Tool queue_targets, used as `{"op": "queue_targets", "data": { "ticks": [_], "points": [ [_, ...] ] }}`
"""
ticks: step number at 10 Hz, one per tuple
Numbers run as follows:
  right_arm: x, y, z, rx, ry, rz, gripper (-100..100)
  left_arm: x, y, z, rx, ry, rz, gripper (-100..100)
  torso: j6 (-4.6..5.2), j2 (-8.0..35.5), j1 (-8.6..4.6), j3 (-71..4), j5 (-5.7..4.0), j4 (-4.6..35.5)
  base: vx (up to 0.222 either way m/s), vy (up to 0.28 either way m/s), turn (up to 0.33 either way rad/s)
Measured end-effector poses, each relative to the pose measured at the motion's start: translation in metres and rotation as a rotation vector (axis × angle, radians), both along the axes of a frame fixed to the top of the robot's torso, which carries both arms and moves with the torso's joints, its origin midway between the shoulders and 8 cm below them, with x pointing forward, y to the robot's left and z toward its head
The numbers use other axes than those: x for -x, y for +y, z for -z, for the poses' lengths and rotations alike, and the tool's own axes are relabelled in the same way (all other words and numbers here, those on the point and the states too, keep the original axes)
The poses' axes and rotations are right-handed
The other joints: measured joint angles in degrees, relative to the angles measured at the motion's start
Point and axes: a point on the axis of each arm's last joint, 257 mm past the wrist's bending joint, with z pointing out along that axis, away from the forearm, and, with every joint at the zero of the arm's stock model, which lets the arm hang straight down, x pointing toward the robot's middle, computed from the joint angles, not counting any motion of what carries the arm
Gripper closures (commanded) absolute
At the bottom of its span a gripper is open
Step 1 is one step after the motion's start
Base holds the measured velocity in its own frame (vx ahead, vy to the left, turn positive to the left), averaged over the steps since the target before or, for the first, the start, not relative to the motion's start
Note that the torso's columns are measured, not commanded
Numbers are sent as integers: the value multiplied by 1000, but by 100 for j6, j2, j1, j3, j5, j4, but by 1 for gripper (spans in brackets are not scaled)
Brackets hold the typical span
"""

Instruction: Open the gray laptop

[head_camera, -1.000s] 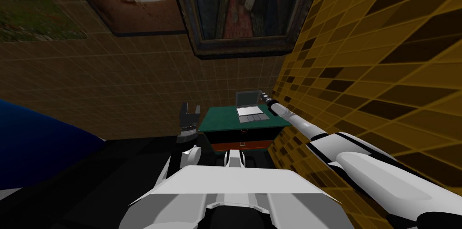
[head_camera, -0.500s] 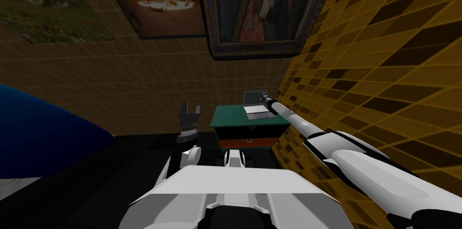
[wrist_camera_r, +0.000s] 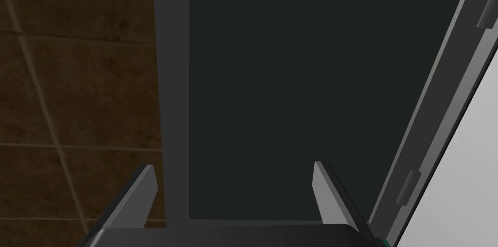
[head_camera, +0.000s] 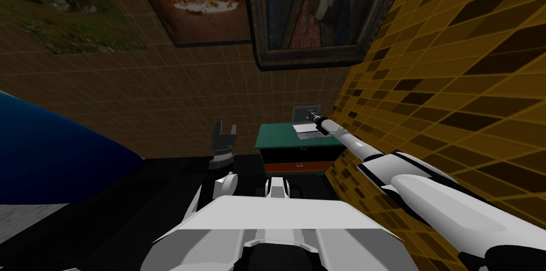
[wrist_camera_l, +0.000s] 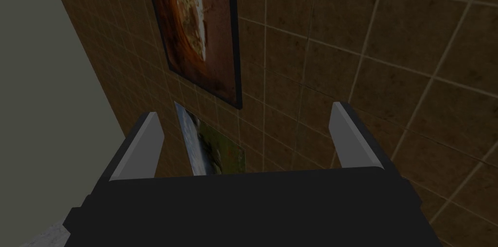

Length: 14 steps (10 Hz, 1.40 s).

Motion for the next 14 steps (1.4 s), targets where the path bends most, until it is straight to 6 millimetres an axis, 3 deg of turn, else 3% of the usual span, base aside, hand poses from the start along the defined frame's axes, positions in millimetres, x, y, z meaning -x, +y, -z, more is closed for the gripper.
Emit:
{"op": "queue_targets", "data": {
  "ticks": [7, 11, 14],
  "points": [
    [-8, 7, -3, -247, 70, -29, -100, 0, 0, 0, 0, 0, 0, 0, 3, -15, -40, -10, -13, -6, -60, 194, 28],
    [-13, 7, -15, -373, 81, -33, -100, 0, 0, 0, 0, 0, 0, 0, 2, -25, -38, -16, -13, -8, -2, 92, 20],
    [-20, -4, -33, -503, 64, -6, -100, 0, 0, 0, -1, 0, 0, 0, 4, -34, -66, -21, -20, -10, 100, -33, 11]
  ]
}}
